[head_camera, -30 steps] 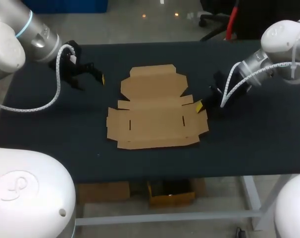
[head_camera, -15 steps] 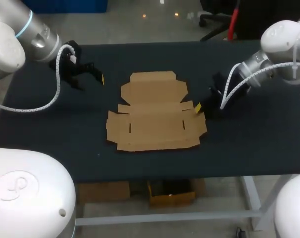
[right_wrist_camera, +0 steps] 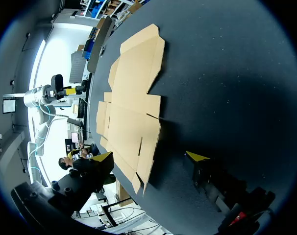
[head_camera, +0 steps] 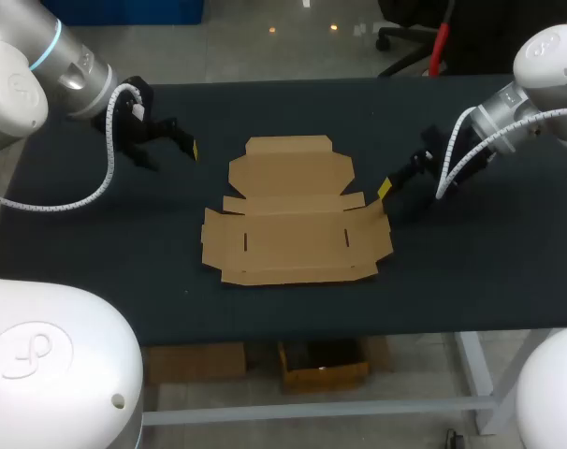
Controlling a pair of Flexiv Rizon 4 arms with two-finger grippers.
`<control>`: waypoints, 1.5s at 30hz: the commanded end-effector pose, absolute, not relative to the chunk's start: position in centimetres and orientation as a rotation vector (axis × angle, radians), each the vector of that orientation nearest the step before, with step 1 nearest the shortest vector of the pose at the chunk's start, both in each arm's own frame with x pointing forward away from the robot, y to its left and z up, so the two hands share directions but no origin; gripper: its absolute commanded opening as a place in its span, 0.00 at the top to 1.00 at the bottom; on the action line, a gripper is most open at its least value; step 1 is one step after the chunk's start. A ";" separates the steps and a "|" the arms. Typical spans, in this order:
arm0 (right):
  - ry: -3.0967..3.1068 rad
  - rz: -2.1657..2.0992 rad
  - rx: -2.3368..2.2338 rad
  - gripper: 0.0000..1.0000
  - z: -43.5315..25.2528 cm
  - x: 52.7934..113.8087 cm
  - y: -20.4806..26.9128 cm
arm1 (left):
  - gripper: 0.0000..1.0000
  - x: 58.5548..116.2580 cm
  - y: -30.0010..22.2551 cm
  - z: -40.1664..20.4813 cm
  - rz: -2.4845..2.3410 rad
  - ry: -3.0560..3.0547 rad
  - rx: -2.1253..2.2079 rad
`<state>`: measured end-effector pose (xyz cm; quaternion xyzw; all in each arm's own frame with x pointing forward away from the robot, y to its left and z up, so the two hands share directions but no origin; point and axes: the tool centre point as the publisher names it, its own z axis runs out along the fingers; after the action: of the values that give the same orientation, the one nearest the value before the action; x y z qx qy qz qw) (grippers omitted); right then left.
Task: Assemble the packaging by folding the flat box into shape, placing the metal phone stand inside, and closing the box properly
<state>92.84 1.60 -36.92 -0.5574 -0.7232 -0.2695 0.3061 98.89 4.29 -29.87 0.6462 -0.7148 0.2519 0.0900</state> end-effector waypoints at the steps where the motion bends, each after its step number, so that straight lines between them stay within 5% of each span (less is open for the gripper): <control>1: -1.961 -0.697 -1.472 0.00 -35.3 93.0 1.3 | 0.00 98.9 4.3 -29.8 0.742 -2.127 1.923; 23: -2.258 -0.706 -1.399 0.00 -32.1 97.0 -0.2 | 0.00 96.5 4.3 -28.2 0.827 -2.136 2.002; 24: -2.264 -0.715 -1.394 0.00 -32.1 97.1 -0.2 | 0.12 96.3 4.3 -28.2 0.828 -2.136 2.004; 25: -2.273 -0.716 -1.397 0.00 -32.1 97.1 -0.3 | 0.52 96.1 4.4 -28.1 0.830 -2.136 2.006; 26: -2.277 -0.712 -1.404 0.00 -32.1 97.1 -0.2 | 0.69 96.0 4.4 -28.1 0.832 -2.137 2.007; 29: -2.291 -0.710 -1.408 0.00 -32.2 97.2 0.0 | 1.00 95.7 4.4 -28.1 0.831 -2.144 2.007; 30: -2.297 -0.710 -1.409 0.00 -32.3 97.2 0.2 | 1.00 95.7 4.4 -28.2 0.829 -2.147 2.010; 33: -2.304 -0.706 -1.440 0.14 -32.6 97.1 0.4 | 1.00 95.5 4.4 -28.2 0.823 -2.143 2.011; 35: -2.296 -0.715 -1.454 0.51 -32.8 97.1 0.4 | 1.00 95.4 4.3 -28.3 0.811 -2.124 2.002; 37: -2.282 -0.725 -1.481 0.70 -32.9 97.2 0.2 | 1.00 95.4 4.3 -28.2 0.790 -2.112 2.017; 39: -2.289 -0.737 -1.505 1.00 -32.9 97.1 0.1 | 1.00 95.3 4.3 -28.0 0.773 -2.092 2.022; 45: -2.274 -0.785 -1.571 1.00 -33.4 96.6 -0.2 | 1.00 95.5 4.0 -28.4 0.715 -2.033 2.015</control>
<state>97.75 -0.14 -33.06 -0.5380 -0.7884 -0.2582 0.1493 94.59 4.11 -28.26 0.6796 -0.6833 0.2530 0.0848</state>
